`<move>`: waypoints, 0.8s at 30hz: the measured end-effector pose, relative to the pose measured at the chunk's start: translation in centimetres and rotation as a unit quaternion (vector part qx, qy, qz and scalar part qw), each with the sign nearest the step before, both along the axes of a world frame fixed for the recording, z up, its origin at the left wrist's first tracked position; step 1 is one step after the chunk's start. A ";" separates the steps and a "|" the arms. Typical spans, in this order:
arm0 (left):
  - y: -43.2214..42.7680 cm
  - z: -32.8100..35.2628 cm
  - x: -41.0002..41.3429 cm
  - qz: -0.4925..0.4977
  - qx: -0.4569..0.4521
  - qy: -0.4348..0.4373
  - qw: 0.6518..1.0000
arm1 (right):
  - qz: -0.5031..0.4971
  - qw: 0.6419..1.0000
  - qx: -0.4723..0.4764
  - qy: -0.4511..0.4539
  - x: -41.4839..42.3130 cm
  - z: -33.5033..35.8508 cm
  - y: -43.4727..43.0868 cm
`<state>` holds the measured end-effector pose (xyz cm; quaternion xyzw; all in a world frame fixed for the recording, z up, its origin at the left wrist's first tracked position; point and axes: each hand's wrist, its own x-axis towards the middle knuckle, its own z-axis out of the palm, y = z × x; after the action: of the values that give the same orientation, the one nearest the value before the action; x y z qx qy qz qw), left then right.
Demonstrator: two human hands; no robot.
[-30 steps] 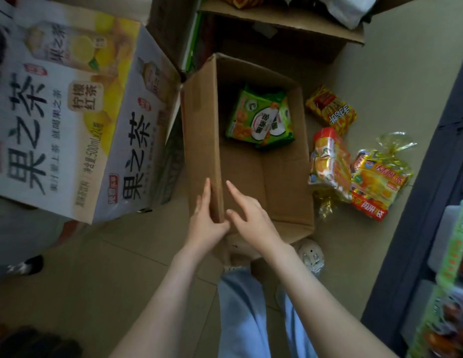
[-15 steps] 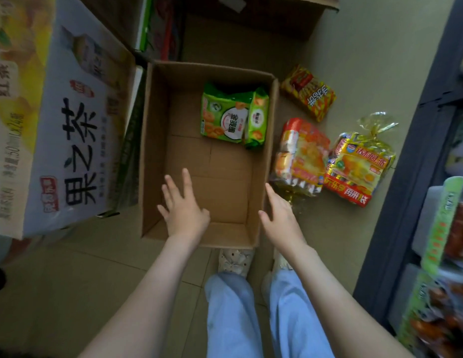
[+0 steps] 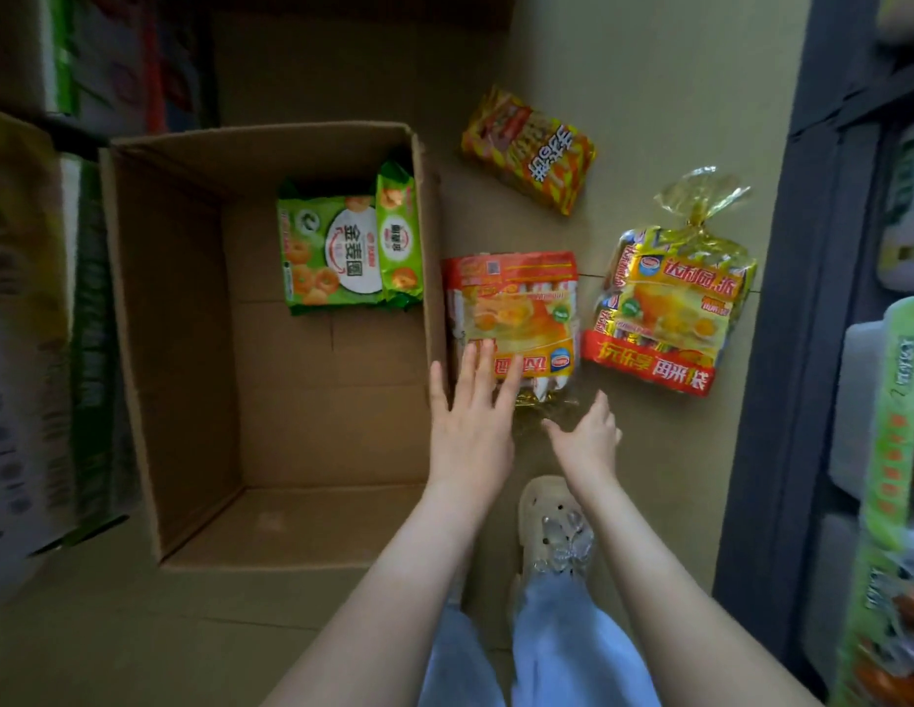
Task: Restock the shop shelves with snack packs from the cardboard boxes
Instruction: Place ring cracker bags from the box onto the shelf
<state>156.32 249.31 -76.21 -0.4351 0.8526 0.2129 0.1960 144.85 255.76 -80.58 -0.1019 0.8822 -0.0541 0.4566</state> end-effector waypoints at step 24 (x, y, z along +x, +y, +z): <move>-0.3 -1.5 -1.6 0.081 0.047 0.108 0.990 | -0.115 0.942 -0.304 -0.079 -3.7 4.7 -0.9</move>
<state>154.68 249.00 -77.73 -0.4673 0.8199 0.3135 0.1053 141.20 254.82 -75.93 -0.1290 0.7905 -0.3794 0.4631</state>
